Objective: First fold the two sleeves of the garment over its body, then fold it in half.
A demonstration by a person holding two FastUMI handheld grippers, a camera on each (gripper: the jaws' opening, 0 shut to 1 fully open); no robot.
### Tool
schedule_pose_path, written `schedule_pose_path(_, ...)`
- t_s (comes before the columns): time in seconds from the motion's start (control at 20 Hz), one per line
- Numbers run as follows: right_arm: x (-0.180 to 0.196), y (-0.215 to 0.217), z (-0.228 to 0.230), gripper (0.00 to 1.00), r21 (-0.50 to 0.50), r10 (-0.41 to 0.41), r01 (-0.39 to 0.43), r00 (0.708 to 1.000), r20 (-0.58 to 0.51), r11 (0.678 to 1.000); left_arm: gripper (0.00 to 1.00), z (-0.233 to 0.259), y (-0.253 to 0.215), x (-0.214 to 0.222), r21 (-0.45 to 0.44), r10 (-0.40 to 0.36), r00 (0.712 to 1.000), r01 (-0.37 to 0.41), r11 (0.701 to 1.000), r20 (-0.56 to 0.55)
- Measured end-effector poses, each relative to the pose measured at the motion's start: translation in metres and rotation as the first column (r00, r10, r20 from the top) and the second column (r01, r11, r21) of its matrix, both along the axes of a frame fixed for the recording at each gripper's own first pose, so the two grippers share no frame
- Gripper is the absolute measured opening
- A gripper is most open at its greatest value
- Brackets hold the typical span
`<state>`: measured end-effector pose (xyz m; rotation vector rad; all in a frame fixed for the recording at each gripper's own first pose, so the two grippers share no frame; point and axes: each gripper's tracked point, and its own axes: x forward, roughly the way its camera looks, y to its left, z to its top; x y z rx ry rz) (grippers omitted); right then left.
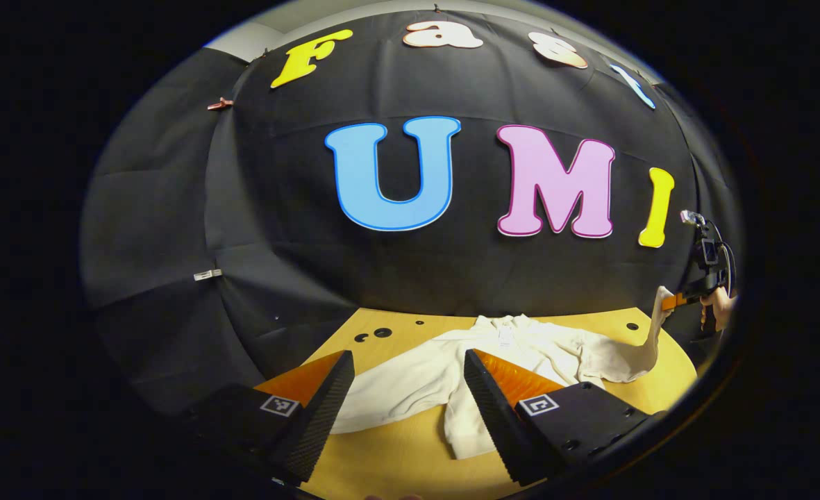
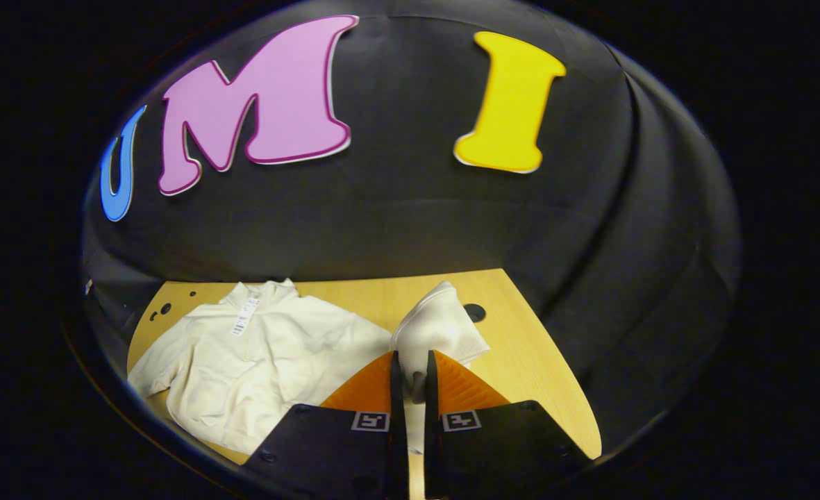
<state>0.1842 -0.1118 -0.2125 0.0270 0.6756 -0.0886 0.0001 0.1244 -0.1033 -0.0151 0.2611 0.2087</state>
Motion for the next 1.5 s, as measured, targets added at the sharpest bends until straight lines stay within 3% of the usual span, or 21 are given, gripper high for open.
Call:
schedule_pose_path(0.3,0.061,0.116,-0.002,0.12,0.007,0.179,-0.179,0.983,0.039,0.984,0.99,-0.014,0.024,-0.013,-0.004,0.055,0.998,-0.055,0.998,-0.023)
schedule_pose_path(0.6,0.088,0.240,-0.027,0.12,0.014,0.359,-0.360,0.933,0.035,0.933,0.99,-0.032,0.049,-0.027,-0.020,0.134,0.989,-0.135,0.991,-0.057)
schedule_pose_path(1.0,0.091,0.378,-0.092,0.12,0.087,0.486,-0.482,0.873,-0.036,0.872,0.99,-0.057,0.085,-0.047,-0.014,0.224,0.968,-0.227,0.974,-0.112)
schedule_pose_path(1.35,0.077,0.453,-0.134,0.12,0.163,0.547,-0.532,0.834,-0.067,0.831,0.99,-0.077,0.108,-0.062,-0.022,0.290,0.944,-0.297,0.955,-0.155)
schedule_pose_path(1.5,0.070,0.471,-0.158,0.16,0.146,0.575,-0.560,0.812,-0.100,0.816,0.99,-0.084,0.111,-0.060,-0.019,0.294,0.940,-0.302,0.953,-0.170)
